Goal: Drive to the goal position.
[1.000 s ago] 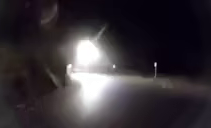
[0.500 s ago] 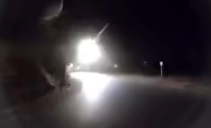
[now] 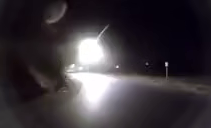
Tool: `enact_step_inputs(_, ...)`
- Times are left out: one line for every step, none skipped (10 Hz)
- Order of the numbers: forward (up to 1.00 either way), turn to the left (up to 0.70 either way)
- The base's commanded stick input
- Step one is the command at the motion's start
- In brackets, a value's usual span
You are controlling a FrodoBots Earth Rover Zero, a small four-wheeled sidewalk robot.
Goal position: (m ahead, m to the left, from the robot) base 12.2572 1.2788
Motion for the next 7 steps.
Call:
enact_step_inputs(1.0,0.03)
enact_step_inputs(1.0,0.03)
enact_step_inputs(1.0,0.03)
enact_step_inputs(1.0,0.03)
enact_step_inputs(1.0,0.03)
enact_step_inputs(1.0,0.03)
enact_step_inputs(1.0,0.03)
